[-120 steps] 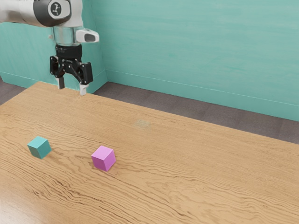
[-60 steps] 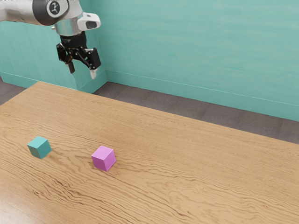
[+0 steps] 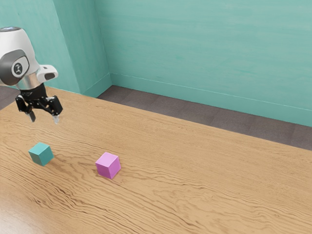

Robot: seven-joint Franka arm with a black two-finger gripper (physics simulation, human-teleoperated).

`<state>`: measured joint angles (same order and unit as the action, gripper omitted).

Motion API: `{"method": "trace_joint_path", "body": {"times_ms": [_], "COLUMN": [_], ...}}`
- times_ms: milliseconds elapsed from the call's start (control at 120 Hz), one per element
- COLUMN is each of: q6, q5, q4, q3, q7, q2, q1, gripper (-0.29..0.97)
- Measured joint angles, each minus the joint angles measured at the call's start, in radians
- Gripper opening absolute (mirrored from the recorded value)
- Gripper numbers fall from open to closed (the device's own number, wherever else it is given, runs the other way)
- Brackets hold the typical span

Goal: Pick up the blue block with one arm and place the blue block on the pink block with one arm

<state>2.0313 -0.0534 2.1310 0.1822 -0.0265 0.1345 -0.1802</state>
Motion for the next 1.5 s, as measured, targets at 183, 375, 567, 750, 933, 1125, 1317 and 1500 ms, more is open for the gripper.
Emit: {"method": "trace_joint_path", "body": {"times_ms": [183,375,567,750,933,1125,1317,1500], "q6": [0.068,0.159,0.236,0.307,0.345,0.367,0.382,0.389], "q5": [-0.022,-0.057,-0.115,-0.127,-0.117,-0.1,-0.096,-0.09], "q4": [0.029,0.083,0.122,0.144,0.155,0.165,0.118,0.114], "q3": [0.083,0.141,0.164,0.181,0.187,0.178,0.17,0.166], "q7": [-0.029,-0.106,-0.196,-0.267,-0.319,-0.36,-0.392,-0.415], "q2": [0.0,-0.015,-0.055,-0.113,-0.167,-0.179,-0.231,-0.255], "q1": [-0.004,0.002,-0.004,0.006,-0.008,-0.021,-0.012,-0.012], "gripper": [0.68,0.68,0.68,0.68,0.68,0.68,0.68,0.68]}}
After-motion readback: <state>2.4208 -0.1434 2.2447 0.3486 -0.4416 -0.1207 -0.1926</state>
